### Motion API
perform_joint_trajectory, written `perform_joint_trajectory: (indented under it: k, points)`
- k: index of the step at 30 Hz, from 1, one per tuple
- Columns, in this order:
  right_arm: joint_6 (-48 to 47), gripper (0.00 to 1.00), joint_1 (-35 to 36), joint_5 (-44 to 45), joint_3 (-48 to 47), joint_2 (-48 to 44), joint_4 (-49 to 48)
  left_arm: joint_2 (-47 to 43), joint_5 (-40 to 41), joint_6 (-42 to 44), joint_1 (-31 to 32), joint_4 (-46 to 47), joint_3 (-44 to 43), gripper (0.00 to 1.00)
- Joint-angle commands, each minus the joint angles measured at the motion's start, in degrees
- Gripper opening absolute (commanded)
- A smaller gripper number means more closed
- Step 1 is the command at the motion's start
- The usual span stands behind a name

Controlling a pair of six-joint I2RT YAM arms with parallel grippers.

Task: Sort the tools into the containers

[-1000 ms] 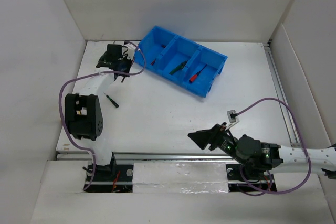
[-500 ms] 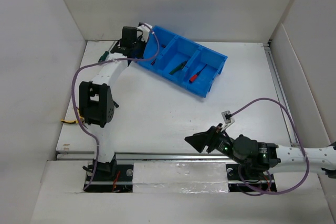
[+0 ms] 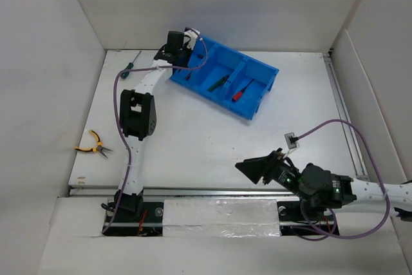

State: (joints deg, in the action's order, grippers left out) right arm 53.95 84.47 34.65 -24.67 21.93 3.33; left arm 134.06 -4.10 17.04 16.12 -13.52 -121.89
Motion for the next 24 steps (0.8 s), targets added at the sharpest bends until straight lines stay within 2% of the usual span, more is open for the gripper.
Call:
perform_joint_trajectory:
  k: [1, 2, 4, 5, 8, 10, 14, 18, 20, 24]
  points:
    - [-0.3, 0.84, 0.5, 3.0, -3.0, 1.7, 1.5, -0.9, 1.7, 0.3, -0.3, 3.4, -2.6, 0.1]
    - [-0.2, 0.84, 0.5, 3.1, -3.2, 2.1, 1.2, -0.7, 1.8, 0.5, -0.3, 3.5, -2.6, 0.19]
    - [-0.6, 0.84, 0.5, 3.1, -3.5, 3.2, 0.9, -0.7, 1.0, 1.3, -0.3, 3.8, -1.8, 0.25]
    - [-0.8, 0.84, 0.5, 2.9, -3.6, 3.3, 0.9, -1.0, 0.7, 1.5, -0.3, 4.1, -1.5, 0.32]
    - [-0.9, 0.84, 0.5, 2.5, -3.5, 3.1, 1.1, -2.8, -0.8, 1.2, -0.3, 4.9, -0.3, 0.39]
    - [-0.9, 0.84, 0.5, 2.3, -3.3, 2.2, 1.2, -4.7, -2.0, 0.6, -0.3, 5.4, 0.2, 0.51]
    - [-1.2, 0.84, 0.5, 1.6, -1.7, -1.7, 1.1, -7.8, -1.4, -1.6, -0.9, 6.0, -1.5, 0.54]
    - [-0.9, 0.84, 0.5, 1.2, -0.6, -4.5, 2.7, -9.0, 6.3, -3.9, -5.2, 2.9, -8.0, 0.56]
    - [-0.8, 0.84, 0.5, 1.2, -0.2, -5.8, 3.2, -8.9, 7.3, -4.1, -7.2, 1.1, -9.0, 0.56]
    - [-1.0, 0.84, 0.5, 0.2, 0.9, -8.1, 2.8, -12.6, 8.7, -4.2, -12.6, 3.4, -1.6, 0.57]
